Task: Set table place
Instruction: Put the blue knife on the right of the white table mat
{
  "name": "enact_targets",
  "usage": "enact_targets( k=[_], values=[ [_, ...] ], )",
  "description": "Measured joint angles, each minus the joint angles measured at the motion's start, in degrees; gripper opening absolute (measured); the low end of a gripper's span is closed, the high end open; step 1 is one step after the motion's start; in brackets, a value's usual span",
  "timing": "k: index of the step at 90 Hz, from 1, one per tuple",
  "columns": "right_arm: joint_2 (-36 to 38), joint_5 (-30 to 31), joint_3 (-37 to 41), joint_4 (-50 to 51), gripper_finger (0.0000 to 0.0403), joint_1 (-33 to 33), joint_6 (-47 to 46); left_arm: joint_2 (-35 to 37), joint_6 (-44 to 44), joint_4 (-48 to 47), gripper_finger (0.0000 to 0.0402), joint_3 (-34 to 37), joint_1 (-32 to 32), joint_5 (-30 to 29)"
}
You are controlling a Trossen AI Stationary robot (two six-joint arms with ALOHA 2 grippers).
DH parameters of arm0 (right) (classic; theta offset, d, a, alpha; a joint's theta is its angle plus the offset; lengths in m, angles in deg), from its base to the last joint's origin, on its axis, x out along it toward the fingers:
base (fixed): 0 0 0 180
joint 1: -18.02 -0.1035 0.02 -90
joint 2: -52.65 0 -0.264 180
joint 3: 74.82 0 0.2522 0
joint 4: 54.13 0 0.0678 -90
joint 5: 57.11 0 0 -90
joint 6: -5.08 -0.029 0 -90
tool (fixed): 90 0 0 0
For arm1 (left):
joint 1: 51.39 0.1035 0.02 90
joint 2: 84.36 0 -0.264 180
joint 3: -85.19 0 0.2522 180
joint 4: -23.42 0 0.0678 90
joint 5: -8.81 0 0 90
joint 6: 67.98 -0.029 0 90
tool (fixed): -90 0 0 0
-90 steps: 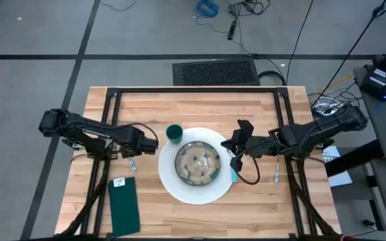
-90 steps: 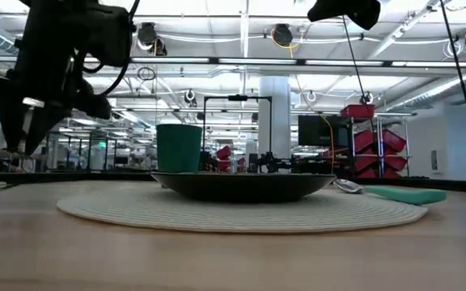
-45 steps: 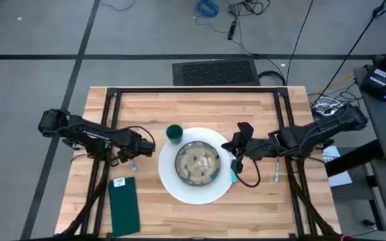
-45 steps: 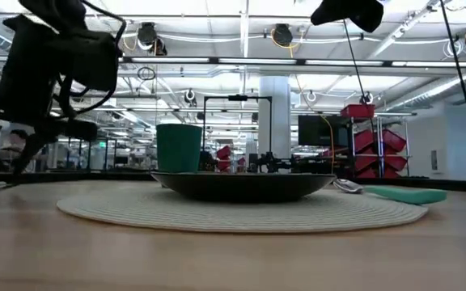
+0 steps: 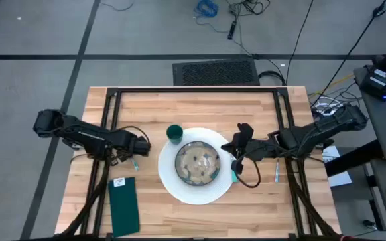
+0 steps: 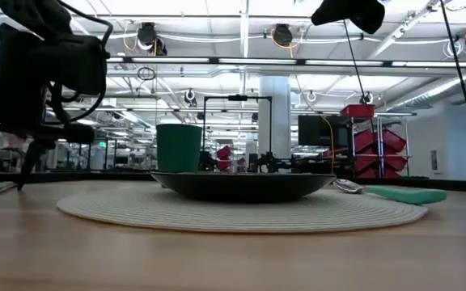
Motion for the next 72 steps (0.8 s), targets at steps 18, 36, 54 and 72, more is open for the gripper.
enact_targets(
  k=[18, 36, 54, 72],
  values=[
    [0.0, 0.1, 0.0, -0.1, 0.0002, 0.0, -1.0, 0.1, -2.6, 1.3, 0.0022, 0.2, 0.0, -0.2],
    [0.0, 0.1, 0.0, -0.7, 0.0002, 0.3, -1.1, 0.1, -3.9, 1.1, 0.0007, -1.6, -0.5, -0.9],
    [0.0, 0.1, 0.0, -1.2, 0.0002, 0.6, -1.1, 0.1, -7.5, -7.7, 0.0003, -12.9, -2.3, -9.6],
    [0.0, 0.1, 0.0, -3.6, 0.0002, 1.8, 0.3, 0.1, -15.8, -13.9, 0.0002, -24.7, -4.1, -13.4]
  ],
)
